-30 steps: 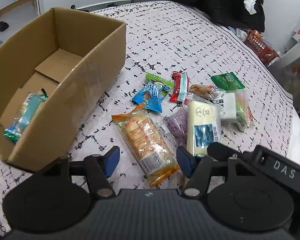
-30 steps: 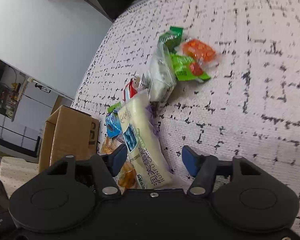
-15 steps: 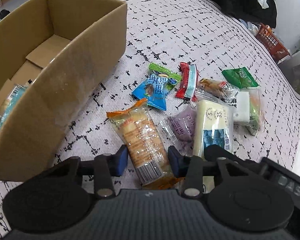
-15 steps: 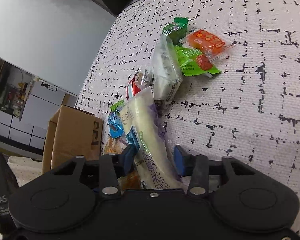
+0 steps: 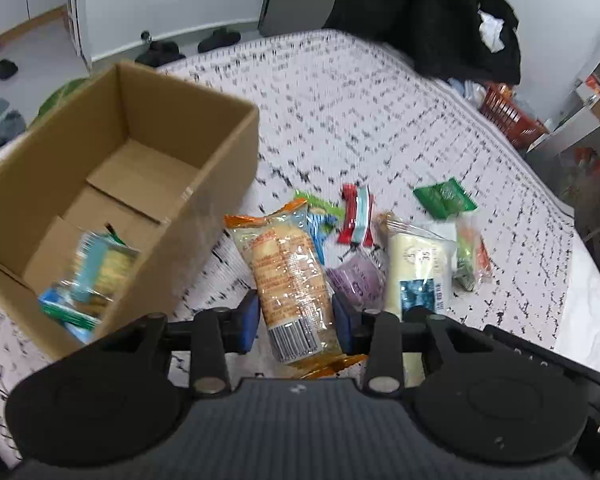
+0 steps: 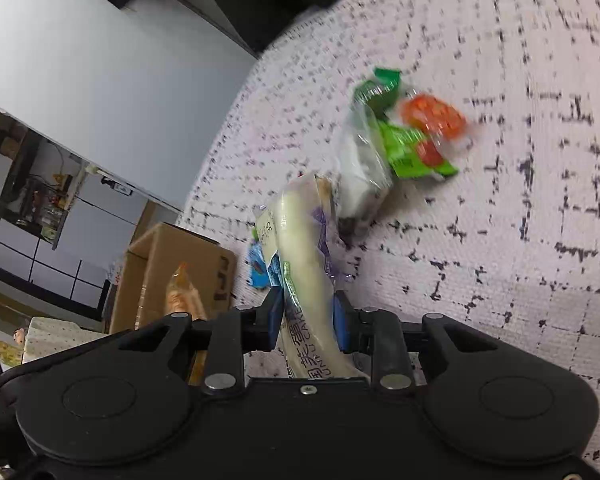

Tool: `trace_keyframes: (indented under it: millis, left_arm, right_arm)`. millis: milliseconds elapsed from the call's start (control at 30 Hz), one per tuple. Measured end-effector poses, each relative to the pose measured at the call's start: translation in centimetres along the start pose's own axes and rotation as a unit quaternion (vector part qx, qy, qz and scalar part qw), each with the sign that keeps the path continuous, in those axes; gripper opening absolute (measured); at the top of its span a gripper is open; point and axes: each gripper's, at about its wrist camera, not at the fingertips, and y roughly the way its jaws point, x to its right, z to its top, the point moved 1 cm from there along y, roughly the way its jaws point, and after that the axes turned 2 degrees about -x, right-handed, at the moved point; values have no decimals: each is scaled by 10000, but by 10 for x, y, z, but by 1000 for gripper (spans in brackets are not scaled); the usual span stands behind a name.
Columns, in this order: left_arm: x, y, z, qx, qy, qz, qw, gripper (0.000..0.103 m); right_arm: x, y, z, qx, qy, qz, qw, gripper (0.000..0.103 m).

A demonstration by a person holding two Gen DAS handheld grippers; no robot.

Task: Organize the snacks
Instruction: 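Grasp the orange cracker packet with left tool while right tool grasps the white bread packet, then carry the cracker packet in left tool and bread packet in right tool over the box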

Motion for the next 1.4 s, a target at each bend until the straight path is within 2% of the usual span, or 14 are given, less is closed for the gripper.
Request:
trace_keyframes:
  millis: [267, 533, 800, 1100, 1400]
  left_arm:
    - [-8, -34, 6, 456, -108, -100, 9989, 37]
    - [-20, -62, 9, 732, -160, -227, 9969, 37]
    - [-44, -83, 18, 990, -269, -193, 9945, 37]
    - [-79, -92, 32, 1082, -452, -50, 9931, 37]
    - [-113, -92, 44, 1067, -677, -18, 9920, 37]
  right_arm:
    - [-27, -16, 3, 309, -353, 54, 9989, 25]
    - [-52, -19, 4, 671, -413, 174, 9967, 25]
    - [-85, -9, -2, 755, -469, 457, 9950, 25]
    - [-121, 18, -13, 732, -548, 691, 9934, 25]
    - [-143, 33, -17, 813, -578, 692, 9926, 25]
